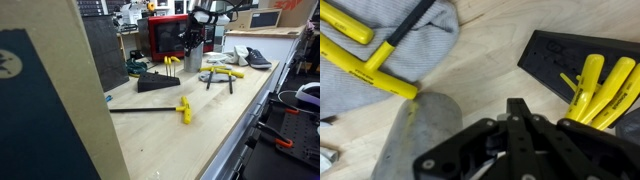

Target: Move one black and yellow object in the metal tin, then to the black holder

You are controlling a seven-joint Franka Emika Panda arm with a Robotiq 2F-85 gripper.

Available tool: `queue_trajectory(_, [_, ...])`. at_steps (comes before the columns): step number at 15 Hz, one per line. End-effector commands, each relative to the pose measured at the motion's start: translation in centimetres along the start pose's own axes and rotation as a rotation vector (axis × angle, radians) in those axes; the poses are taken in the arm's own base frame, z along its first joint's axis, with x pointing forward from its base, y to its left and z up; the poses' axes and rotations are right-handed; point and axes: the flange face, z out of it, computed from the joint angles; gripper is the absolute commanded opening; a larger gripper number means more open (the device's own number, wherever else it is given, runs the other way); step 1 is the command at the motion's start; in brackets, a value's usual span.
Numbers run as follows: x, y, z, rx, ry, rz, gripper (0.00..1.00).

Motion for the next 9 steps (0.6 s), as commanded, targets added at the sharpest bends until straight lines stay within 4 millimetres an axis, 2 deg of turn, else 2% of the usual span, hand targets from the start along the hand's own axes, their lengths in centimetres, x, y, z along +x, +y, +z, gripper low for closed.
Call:
queue_trajectory(1, [0.2, -1.3, 0.4, 0.039, -0.012, -0.007, 0.0])
queue_trajectory(9, [-0.1, -2.7, 0.7, 0.108, -0.049, -0.017, 0.0])
